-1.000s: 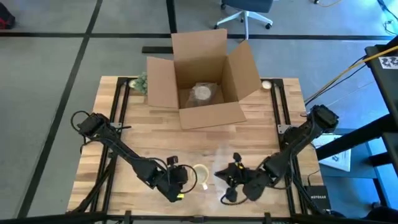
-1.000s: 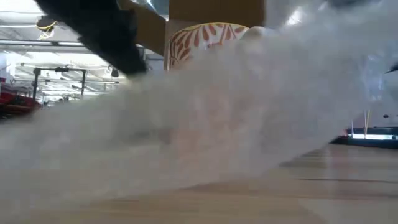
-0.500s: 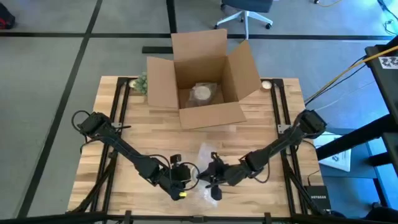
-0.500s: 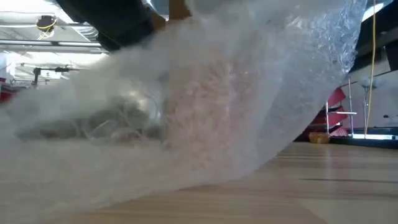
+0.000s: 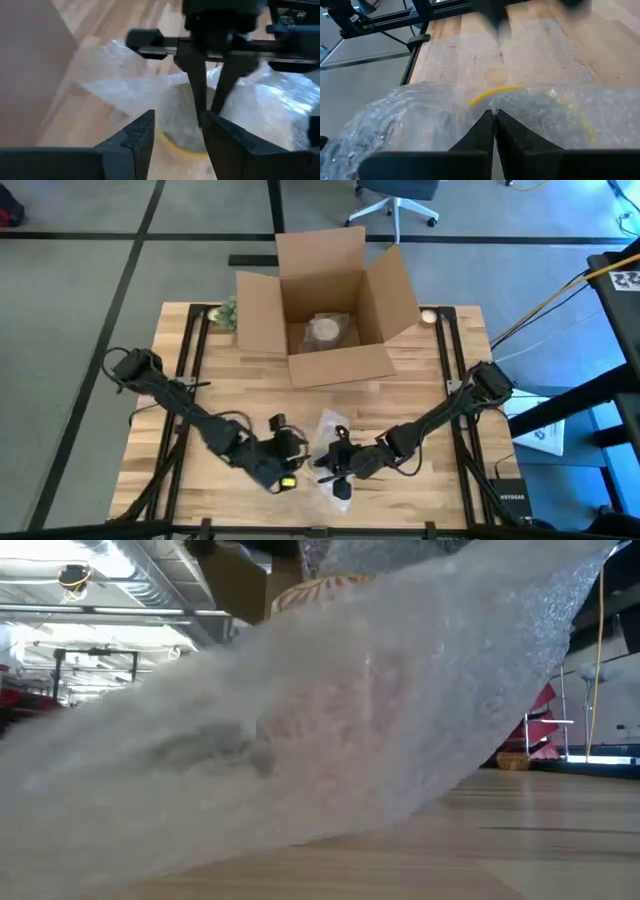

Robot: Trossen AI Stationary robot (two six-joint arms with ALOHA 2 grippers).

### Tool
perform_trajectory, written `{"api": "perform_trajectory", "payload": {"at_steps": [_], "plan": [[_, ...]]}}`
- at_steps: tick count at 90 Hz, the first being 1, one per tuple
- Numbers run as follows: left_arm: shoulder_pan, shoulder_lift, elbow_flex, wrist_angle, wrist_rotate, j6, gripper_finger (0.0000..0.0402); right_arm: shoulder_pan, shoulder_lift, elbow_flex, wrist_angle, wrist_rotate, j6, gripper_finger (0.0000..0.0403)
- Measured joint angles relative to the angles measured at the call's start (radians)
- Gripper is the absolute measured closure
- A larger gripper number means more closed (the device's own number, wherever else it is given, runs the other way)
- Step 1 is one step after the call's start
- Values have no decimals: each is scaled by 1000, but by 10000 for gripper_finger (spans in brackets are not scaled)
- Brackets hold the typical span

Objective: Wrap mug
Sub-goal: Wrap the orange mug with transparent bubble wrap

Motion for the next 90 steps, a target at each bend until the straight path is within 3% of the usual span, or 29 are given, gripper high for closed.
{"api": "perform_trajectory", "payload": {"at_steps": [18, 41, 51, 65, 73, 82, 90], "plan": [[42, 95, -7, 60, 113, -3, 257, 2, 0, 0, -16, -13, -7, 403], [39, 107, -9, 58, 109, 4, 258, -12, -79, 76, -167, -53, -100, 402], [38, 107, -9, 58, 112, 4, 258, -19, -115, 177, -370, -44, -138, 401], [34, 107, -10, 59, 113, 11, 258, -18, -137, 386, -890, -51, -105, 375], [32, 108, -10, 58, 112, 13, 258, 16, -143, 433, -1120, -37, -22, 348], [31, 108, -10, 59, 112, 17, 258, 76, -138, 383, -1229, -27, 43, 320], [28, 108, -11, 62, 112, 21, 258, 132, -138, 282, -1151, 24, 54, 305]]}}
